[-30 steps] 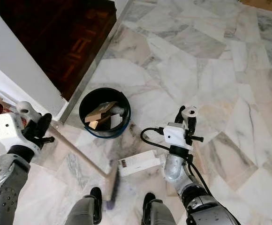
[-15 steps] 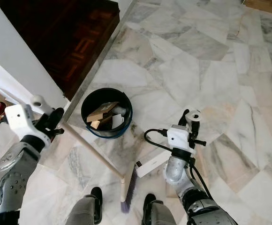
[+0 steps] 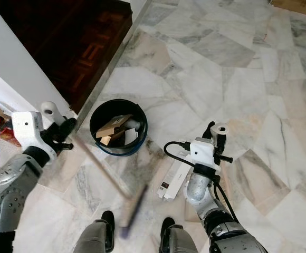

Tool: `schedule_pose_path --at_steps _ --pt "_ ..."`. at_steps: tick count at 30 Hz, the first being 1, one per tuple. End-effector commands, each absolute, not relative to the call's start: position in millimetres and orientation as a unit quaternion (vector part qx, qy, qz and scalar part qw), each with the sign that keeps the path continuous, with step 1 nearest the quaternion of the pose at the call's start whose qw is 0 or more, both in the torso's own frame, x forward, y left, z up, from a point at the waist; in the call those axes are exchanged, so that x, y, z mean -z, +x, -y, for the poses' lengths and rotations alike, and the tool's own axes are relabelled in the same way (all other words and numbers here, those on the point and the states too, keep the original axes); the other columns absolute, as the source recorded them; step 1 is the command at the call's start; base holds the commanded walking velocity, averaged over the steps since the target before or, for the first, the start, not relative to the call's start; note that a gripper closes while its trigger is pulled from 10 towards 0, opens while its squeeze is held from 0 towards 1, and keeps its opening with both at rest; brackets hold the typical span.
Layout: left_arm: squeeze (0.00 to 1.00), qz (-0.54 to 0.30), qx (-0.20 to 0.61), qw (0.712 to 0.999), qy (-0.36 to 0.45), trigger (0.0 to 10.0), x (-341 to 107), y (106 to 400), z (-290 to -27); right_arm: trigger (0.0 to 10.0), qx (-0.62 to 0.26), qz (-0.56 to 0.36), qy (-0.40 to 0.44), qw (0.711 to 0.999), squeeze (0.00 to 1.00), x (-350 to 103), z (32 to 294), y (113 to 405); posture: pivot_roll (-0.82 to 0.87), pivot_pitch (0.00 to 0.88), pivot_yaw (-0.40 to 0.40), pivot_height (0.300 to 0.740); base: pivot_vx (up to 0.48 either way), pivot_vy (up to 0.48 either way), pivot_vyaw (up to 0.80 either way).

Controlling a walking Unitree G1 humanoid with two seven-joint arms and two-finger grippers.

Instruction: Sweep floor

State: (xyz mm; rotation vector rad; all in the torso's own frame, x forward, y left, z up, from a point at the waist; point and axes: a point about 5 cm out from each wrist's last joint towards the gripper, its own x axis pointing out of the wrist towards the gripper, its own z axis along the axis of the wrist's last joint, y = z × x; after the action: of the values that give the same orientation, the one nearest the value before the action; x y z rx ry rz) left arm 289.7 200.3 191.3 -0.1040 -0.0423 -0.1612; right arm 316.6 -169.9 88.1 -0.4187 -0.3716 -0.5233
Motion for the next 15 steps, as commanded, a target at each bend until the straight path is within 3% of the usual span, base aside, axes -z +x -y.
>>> schedule_pose_path --at_steps 1,15 --pt "0.0 0.031 0.086 0.994 -0.055 10.0 -191 290 -200 10.0 0.261 0.123 -0.218 0.932 0.0 -66 173 307 0.27 0.325 0.025 0.74 0.0 0.0 0.0" --pt "0.0 0.039 0.049 0.996 -0.059 10.0 -164 303 -200 10.0 0.29 0.066 -0.134 0.945 0.0 -86 203 330 0.21 0.162 -0.016 0.74 0.0 0.0 0.0"
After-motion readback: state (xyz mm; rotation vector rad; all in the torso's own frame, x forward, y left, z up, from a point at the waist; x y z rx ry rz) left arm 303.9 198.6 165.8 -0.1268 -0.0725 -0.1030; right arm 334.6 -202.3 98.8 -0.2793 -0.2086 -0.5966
